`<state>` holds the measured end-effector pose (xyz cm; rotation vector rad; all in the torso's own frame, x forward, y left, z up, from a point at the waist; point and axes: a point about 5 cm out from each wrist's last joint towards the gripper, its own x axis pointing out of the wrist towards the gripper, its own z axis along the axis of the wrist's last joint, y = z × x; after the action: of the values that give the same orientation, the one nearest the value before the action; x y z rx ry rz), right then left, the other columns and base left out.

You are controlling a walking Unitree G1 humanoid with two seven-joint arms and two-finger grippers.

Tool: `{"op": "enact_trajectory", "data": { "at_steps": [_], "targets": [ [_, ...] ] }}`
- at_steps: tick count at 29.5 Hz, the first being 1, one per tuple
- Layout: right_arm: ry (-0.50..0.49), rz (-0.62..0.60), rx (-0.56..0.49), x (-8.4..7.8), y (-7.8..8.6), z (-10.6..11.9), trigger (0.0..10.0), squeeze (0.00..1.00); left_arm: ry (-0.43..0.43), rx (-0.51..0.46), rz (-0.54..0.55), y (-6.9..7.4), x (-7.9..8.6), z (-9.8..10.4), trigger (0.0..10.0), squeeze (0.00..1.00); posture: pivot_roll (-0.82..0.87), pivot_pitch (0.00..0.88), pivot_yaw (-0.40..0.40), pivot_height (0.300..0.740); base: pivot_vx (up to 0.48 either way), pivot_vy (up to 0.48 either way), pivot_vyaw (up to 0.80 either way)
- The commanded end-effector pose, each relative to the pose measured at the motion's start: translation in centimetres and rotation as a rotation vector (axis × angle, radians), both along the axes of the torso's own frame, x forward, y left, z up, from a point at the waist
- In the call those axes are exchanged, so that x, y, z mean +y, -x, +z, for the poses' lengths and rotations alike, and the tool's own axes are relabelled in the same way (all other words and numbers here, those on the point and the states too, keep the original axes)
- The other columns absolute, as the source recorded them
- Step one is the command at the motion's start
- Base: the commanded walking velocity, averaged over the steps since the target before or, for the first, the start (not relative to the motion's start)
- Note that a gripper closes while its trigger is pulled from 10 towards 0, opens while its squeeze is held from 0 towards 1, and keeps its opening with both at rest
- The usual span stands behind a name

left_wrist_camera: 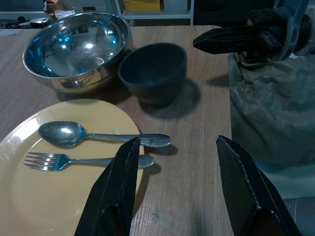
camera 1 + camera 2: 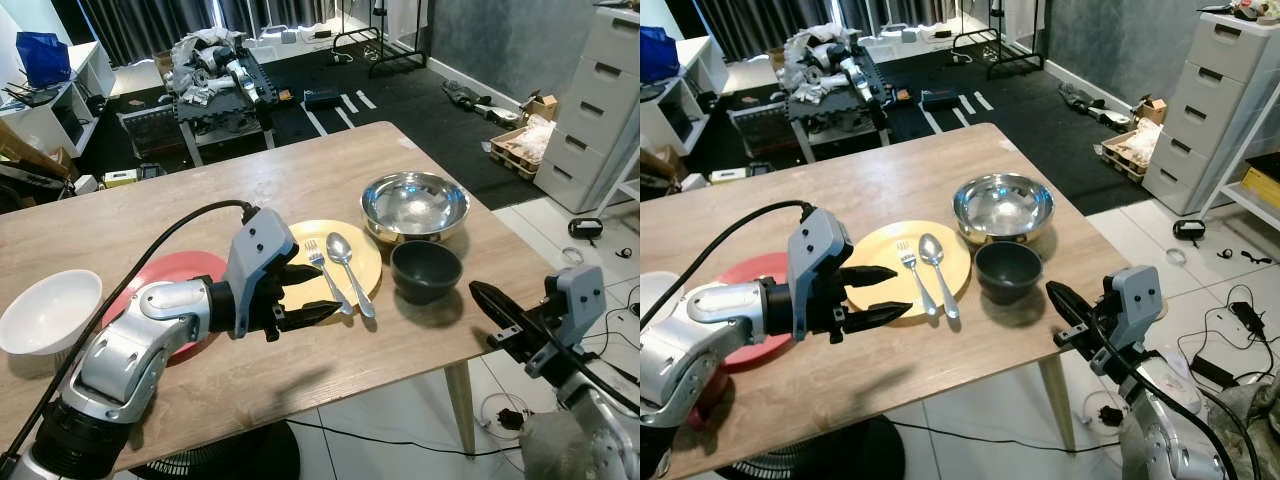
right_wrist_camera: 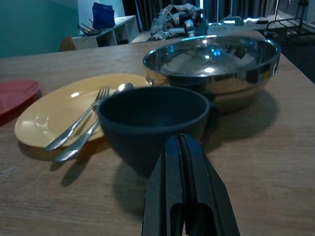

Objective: Setting the table

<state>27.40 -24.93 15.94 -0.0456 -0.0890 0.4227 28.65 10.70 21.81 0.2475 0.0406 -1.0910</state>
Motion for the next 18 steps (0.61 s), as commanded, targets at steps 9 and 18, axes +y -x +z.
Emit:
{"op": "enact_trajectory", "data": {
  "at_steps": [9,18],
  "targets": [
    [0.063,-0.002,-0.025,-0.1,-0.3,0.7,10.0,1.0,0.003,0.014,0.014,-0.1,0.1,-0.4,10.0,0.0,-0.05,0.0,0.181,0.74,0.0,0.0,0.0],
    [0.166,0.033,-0.01,-1.3,-0.7,1.8,10.0,1.0,0.008,0.009,0.02,0.0,0.1,-0.4,10.0,0.0,-0.04,0.0,0.169,0.74,0.0,0.0,0.0]
  ]
}}
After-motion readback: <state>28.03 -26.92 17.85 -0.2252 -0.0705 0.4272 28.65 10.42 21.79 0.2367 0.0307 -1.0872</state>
